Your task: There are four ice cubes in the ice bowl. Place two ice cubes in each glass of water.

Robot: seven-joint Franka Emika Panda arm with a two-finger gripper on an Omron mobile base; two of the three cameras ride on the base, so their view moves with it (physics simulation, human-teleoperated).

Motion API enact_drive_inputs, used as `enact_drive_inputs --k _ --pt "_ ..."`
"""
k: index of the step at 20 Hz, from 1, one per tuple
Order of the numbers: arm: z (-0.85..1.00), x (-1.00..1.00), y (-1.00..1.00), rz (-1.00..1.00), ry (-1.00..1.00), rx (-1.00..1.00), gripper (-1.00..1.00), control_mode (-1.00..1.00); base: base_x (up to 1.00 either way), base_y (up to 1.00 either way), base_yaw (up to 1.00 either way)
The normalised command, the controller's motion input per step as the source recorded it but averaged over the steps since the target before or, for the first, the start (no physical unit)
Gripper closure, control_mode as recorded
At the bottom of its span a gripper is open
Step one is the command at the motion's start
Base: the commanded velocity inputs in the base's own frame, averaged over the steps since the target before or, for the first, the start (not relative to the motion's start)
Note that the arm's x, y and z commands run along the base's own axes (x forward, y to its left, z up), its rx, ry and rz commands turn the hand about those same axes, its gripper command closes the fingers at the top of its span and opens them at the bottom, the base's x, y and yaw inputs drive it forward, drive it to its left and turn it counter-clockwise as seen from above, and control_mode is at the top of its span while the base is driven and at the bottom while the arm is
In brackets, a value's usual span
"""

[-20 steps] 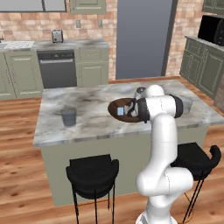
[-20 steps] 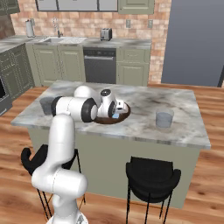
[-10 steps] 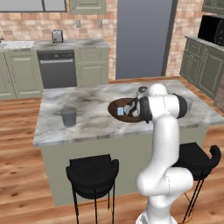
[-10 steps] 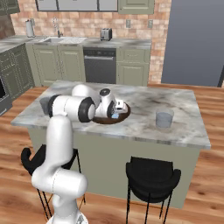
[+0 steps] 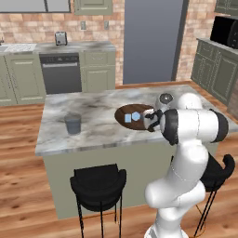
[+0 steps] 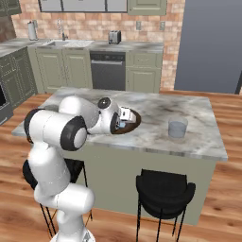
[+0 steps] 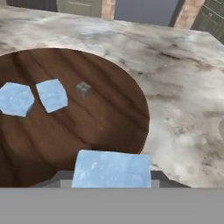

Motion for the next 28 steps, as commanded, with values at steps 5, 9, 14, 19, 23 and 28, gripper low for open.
enact_drive_inputs --k 5,9,14,19,23,28 --pt "1.00 -1.00 0.00 -0.11 0.09 0.14 1.00 -1.00 0.00 0.00 0.00" --pt "1.00 -0.73 0.00 -0.09 0.16 0.21 1.00 -1.00 0.00 0.00 0.00" --pt "0.88 -0.60 -0.17 -0.13 0.35 0.21 1.00 -1.00 0.00 0.00 0.00" --pt "0.00 -0.02 -0.12 0.00 0.02 -0.02 1.00 -1.00 0.00 0.00 0.00" --pt "0.00 -0.05 -0.82 0.07 0.01 -0.10 1.00 -1.00 0.00 0.00 0.00" --pt "0.00 -0.03 -0.89 0.02 -0.06 -0.10 1.00 -1.00 0.00 0.00 0.00"
